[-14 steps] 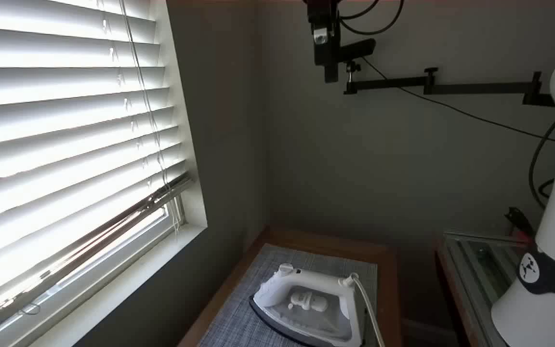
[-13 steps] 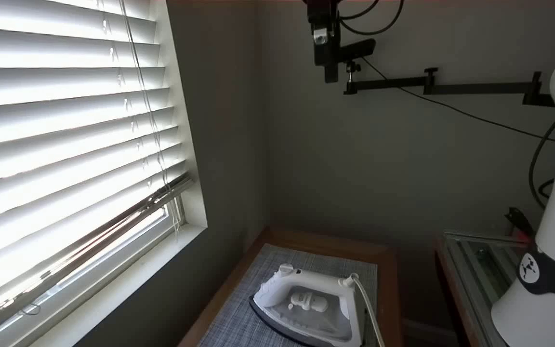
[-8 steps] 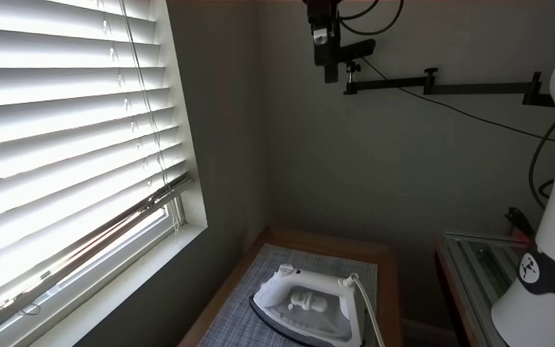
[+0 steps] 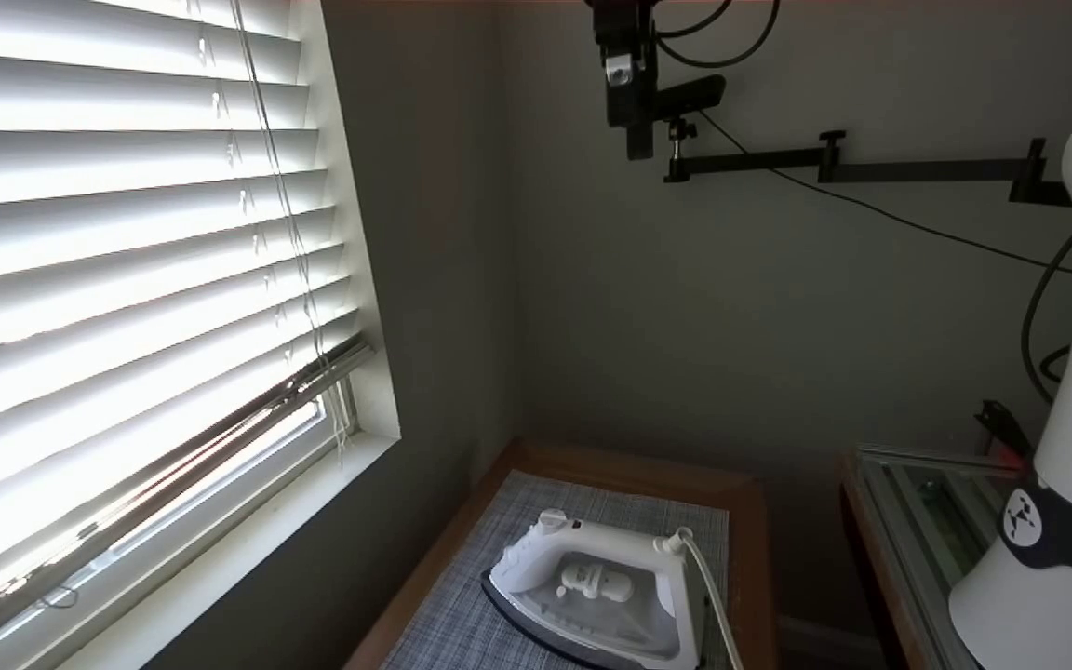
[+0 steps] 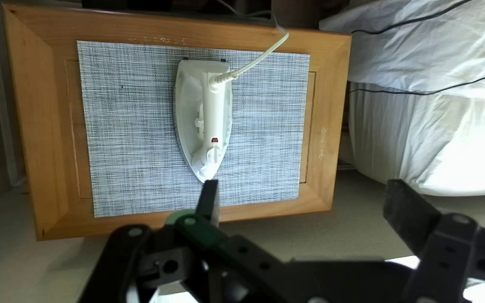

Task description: Turn the iron to the right, then press a button on the iron

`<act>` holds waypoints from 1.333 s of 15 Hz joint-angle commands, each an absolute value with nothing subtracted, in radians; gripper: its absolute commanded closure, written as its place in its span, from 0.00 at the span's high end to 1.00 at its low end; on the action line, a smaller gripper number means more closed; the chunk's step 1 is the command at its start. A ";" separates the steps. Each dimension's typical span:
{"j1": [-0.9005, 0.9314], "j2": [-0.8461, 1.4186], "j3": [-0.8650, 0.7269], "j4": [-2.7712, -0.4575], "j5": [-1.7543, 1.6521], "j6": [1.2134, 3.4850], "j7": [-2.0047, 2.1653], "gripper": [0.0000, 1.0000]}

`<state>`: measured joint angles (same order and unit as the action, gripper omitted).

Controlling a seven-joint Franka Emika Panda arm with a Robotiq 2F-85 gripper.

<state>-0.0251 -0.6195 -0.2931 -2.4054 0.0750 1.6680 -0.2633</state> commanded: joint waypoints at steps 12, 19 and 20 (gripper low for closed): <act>0.056 -0.591 -0.151 -2.536 0.031 1.698 -0.508 1.00; 0.133 -0.545 -0.074 -2.639 -0.105 1.839 -0.648 1.00; 0.140 -0.539 -0.067 -2.651 -0.128 1.867 -0.669 1.00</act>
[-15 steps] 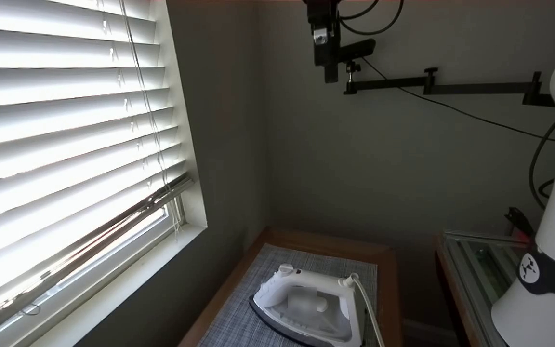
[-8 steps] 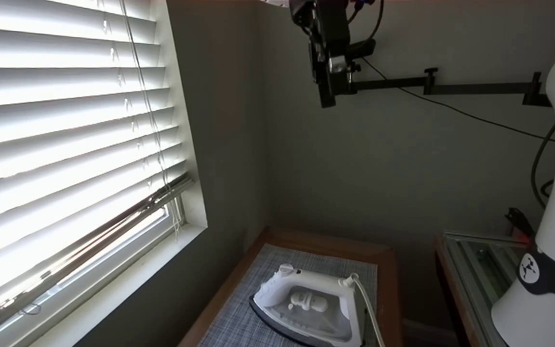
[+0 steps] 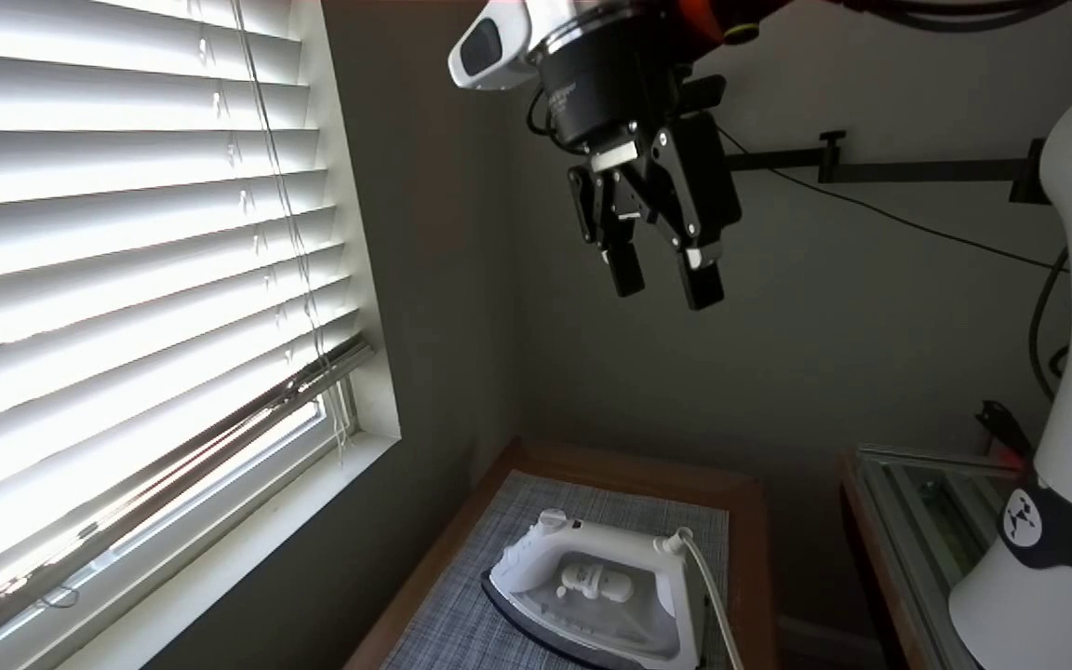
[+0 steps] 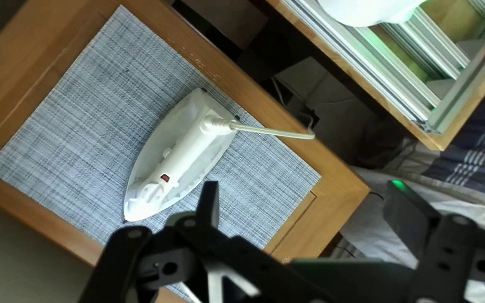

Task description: Turn the iron to the right, then press a button on the iron

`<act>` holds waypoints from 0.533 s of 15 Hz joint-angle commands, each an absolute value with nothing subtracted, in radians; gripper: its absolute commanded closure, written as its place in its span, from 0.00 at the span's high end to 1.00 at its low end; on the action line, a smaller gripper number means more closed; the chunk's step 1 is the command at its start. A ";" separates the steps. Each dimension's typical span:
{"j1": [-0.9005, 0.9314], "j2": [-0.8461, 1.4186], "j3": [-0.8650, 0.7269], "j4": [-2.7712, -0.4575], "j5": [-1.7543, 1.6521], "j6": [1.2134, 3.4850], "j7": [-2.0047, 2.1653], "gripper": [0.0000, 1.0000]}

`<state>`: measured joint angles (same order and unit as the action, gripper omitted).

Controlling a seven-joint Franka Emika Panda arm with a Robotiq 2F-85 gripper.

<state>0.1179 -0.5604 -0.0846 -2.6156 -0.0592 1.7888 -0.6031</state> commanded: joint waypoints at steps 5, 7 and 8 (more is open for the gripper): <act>0.154 -0.521 -0.056 -2.678 -0.135 1.964 -0.718 1.00; 0.161 -0.513 -0.057 -2.694 -0.134 2.015 -0.747 1.00; 0.162 -0.512 -0.058 -2.696 -0.134 2.021 -0.755 1.00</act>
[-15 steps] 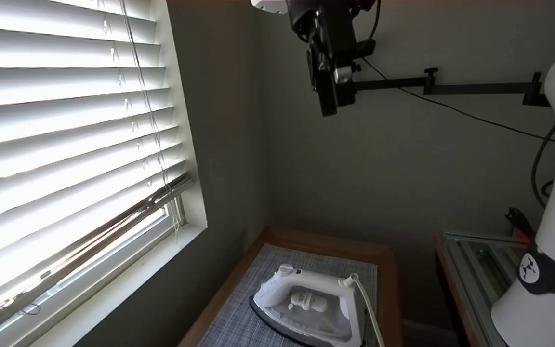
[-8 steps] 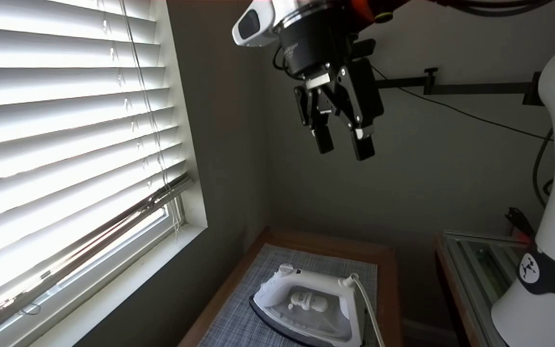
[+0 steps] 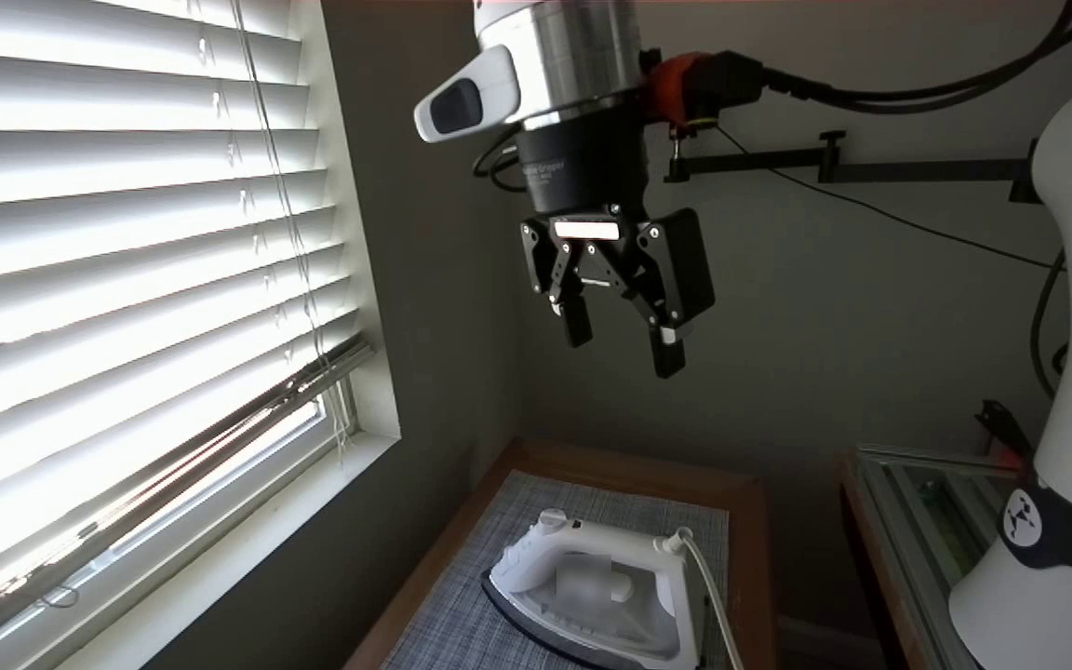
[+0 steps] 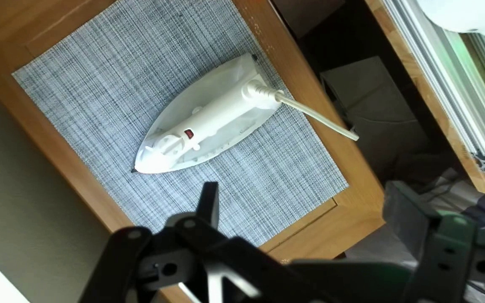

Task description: Turn the iron to the right, then press a button on the iron

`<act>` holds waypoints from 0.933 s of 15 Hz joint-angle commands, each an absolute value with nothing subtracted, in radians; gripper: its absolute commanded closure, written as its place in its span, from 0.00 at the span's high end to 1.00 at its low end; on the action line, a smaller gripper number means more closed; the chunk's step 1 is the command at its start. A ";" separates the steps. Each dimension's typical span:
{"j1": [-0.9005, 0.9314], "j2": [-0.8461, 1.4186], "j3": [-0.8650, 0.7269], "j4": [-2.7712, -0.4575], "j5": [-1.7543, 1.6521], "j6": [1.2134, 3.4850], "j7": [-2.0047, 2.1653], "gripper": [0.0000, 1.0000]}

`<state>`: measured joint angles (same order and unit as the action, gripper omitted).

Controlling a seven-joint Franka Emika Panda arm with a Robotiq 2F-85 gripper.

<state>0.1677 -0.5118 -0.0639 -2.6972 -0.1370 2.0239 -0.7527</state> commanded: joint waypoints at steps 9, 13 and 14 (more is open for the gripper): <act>0.189 -0.493 -0.067 -2.733 -0.181 2.051 -1.016 1.00; 0.179 -0.446 -0.071 -2.743 -0.231 2.109 -1.194 1.00; 0.176 -0.439 -0.067 -2.753 -0.253 2.132 -1.229 1.00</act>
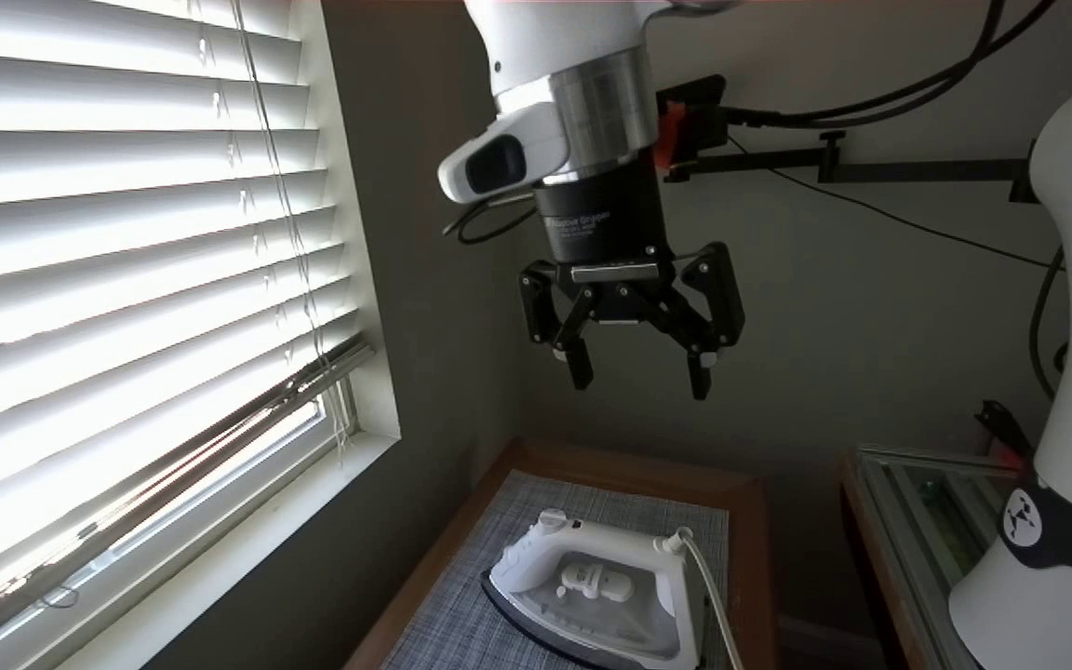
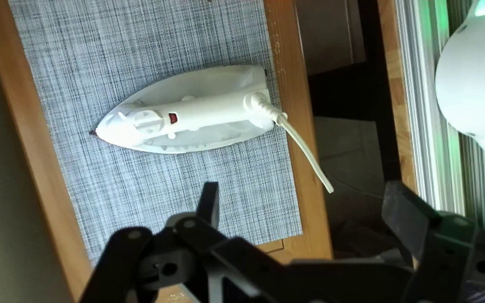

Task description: Turn the iron to the right, then press a button on the iron

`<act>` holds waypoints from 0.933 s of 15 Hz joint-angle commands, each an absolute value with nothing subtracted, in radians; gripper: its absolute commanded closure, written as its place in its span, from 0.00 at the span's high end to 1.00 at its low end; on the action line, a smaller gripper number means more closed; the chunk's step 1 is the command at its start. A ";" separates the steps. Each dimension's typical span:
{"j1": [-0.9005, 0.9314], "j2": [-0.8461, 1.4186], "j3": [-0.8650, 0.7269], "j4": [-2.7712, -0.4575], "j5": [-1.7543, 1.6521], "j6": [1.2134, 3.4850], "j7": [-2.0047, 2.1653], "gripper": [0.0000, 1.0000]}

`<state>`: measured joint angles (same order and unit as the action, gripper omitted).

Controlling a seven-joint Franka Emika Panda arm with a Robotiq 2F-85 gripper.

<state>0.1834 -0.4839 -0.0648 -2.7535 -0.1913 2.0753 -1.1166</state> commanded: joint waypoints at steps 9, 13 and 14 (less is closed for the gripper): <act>0.158 -0.319 -0.072 -2.753 -0.275 2.303 -1.527 1.00; 0.125 -0.232 -0.073 -2.754 -0.268 2.368 -1.563 1.00; 0.118 -0.204 -0.071 -2.754 -0.268 2.389 -1.572 1.00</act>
<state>0.1440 -0.2856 -0.0678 -2.7546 -0.2674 2.3200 -1.5208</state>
